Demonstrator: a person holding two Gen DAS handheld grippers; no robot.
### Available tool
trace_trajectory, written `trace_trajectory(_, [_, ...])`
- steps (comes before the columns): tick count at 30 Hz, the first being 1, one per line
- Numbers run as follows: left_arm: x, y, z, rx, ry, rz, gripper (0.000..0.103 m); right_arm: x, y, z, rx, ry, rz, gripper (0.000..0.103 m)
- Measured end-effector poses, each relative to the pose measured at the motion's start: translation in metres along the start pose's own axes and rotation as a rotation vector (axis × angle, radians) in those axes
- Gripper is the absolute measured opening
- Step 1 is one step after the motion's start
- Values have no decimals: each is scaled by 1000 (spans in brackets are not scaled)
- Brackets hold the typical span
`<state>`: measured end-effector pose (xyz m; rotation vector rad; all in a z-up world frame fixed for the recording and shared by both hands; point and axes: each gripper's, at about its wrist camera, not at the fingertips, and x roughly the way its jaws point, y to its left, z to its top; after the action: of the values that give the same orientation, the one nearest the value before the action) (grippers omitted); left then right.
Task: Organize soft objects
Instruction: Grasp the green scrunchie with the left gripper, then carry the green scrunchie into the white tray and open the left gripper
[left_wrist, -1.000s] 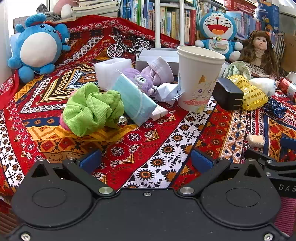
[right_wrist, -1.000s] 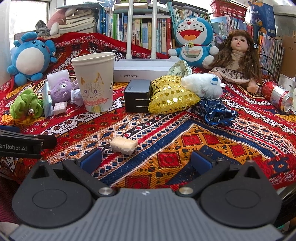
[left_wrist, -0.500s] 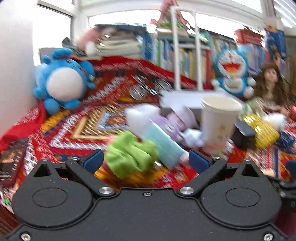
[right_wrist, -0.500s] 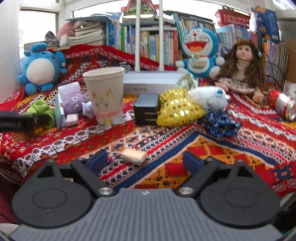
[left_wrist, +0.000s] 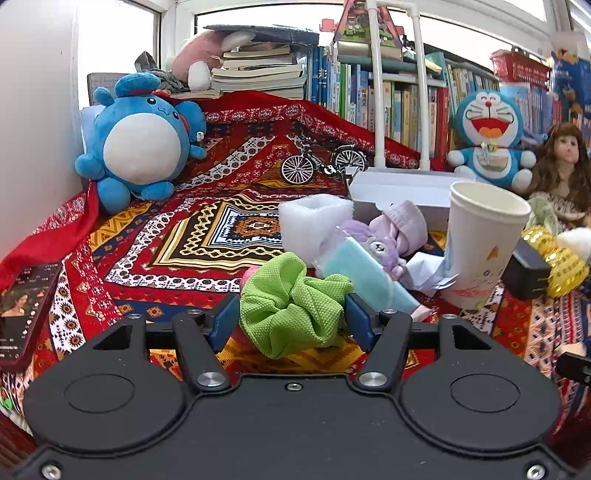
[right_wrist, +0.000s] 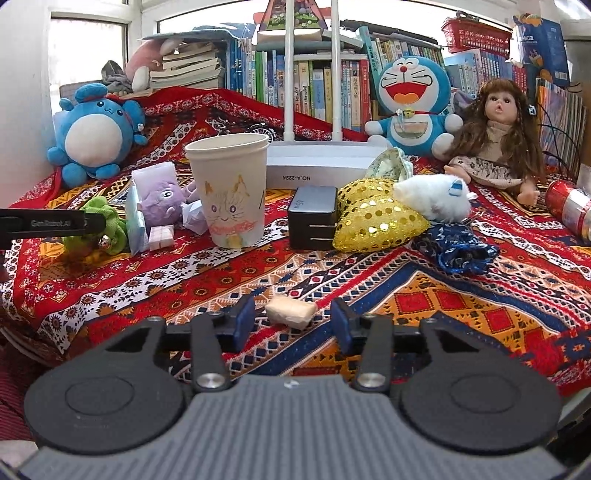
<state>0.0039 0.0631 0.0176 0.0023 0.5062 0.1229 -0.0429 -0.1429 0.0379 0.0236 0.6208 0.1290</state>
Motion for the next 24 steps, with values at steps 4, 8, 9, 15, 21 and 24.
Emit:
trace_trajectory(4, [-2,-2,1,12,-12,1,37,3,3,0,-7,14,13,36])
trace_trajectory(8, [-8,0,7,-6,-20,-26,17,2,-2,5,27,3,38,35])
trace_trajectory(9, [-9,1,9,-14,-16,-37,17,1,-3,6,26,-4,37,35])
trace_trajectory(15, [-15,8,24,-41,-28,-83,16,-3,-9,20,19,-53,33,35])
trace_trajectory(21, [-16,23,60,-85,-64,-138,16,1,-22,43,53,-90,46,35])
trace_trajectory(24, [-12,32,87,-131,-73,-201,16,5,-34,60,98,-96,67,35])
